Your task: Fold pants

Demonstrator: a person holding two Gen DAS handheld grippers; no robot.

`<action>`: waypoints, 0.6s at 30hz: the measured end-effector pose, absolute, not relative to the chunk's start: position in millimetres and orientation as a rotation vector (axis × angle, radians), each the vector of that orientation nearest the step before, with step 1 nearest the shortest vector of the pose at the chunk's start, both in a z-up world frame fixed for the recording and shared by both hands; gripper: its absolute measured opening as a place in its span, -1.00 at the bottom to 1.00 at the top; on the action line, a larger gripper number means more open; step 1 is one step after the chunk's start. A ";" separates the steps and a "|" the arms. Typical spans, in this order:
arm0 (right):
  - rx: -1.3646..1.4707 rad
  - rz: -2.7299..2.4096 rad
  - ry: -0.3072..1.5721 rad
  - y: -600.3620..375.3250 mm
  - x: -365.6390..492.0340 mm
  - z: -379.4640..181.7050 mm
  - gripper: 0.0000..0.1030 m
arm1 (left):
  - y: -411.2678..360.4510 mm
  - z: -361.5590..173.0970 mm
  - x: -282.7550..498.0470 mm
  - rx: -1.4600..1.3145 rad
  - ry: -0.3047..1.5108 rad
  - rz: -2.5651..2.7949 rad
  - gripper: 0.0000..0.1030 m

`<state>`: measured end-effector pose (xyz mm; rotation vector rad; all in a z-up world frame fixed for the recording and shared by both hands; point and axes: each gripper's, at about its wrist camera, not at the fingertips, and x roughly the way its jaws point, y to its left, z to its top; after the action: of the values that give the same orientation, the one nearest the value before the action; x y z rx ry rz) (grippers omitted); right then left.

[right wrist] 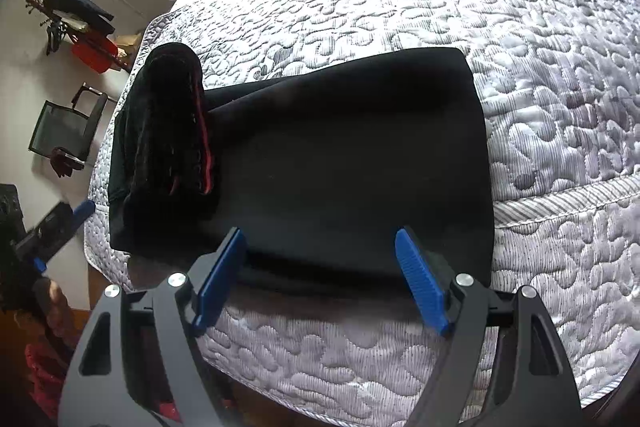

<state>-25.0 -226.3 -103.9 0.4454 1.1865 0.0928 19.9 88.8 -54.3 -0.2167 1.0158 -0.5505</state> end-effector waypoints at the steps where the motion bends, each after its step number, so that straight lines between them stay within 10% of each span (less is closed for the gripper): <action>1: 0.432 0.091 1.192 -224.3 -23.7 -105.4 0.52 | 91.5 -58.8 22.8 -0.217 1.020 -0.532 0.51; 18: 0.210 0.206 1.232 -134.8 7.9 -61.6 0.55 | 104.4 -76.0 44.1 -0.075 1.093 -0.247 0.64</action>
<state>7.9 -134.8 -61.6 0.2100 1.2324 0.2057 44.1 104.4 -76.0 -0.0749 1.0928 -0.2471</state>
